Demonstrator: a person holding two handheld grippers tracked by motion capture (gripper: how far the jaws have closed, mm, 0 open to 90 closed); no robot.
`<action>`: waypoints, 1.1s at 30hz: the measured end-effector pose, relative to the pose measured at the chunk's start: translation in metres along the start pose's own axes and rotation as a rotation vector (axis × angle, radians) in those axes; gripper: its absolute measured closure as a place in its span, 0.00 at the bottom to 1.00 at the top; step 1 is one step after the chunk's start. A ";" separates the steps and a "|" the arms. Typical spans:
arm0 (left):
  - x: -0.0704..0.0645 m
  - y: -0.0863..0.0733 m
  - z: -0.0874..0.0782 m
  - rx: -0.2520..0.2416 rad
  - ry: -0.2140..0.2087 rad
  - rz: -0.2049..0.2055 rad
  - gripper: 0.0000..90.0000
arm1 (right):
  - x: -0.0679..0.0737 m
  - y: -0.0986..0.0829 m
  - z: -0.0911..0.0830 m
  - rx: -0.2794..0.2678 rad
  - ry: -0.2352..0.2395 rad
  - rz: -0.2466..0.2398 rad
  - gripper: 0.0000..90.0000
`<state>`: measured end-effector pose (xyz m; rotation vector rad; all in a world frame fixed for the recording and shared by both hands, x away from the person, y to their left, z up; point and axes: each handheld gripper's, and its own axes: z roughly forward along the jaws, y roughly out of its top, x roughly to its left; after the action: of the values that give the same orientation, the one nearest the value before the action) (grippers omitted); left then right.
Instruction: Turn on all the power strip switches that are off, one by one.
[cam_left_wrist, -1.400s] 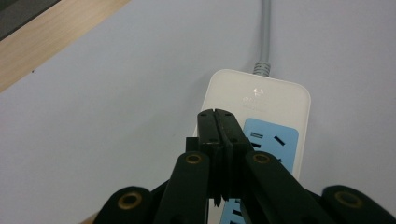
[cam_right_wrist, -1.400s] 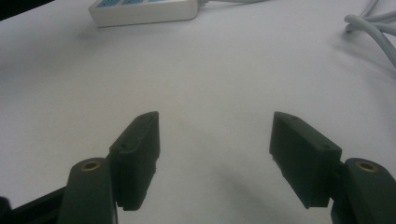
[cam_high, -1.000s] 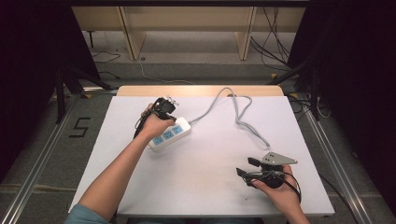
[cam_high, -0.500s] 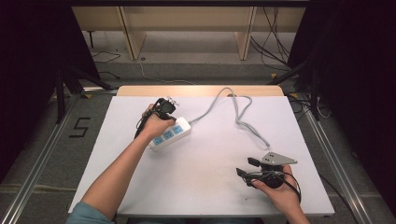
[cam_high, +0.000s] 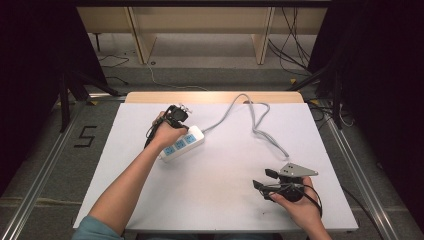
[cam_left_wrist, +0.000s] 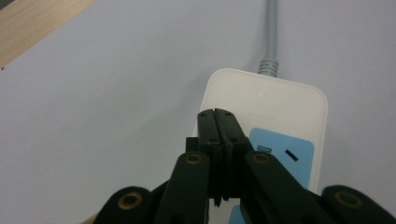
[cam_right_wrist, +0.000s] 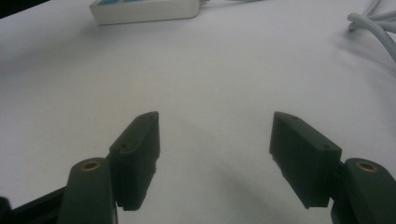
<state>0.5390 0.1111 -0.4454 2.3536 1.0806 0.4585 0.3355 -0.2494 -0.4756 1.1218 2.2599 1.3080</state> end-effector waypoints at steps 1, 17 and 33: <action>0.000 0.000 0.000 -0.003 0.001 0.004 0.99 | 0.000 0.000 0.000 0.000 0.000 0.000 0.38; -0.004 0.004 0.002 0.033 0.022 0.041 1.00 | 0.001 0.000 -0.001 0.000 0.000 -0.005 0.38; -0.003 0.003 0.004 0.035 0.013 0.023 1.00 | 0.002 0.000 0.001 0.006 0.007 -0.008 0.38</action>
<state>0.5409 0.1062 -0.4467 2.3995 1.0769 0.4674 0.3348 -0.2477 -0.4756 1.1108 2.2722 1.3046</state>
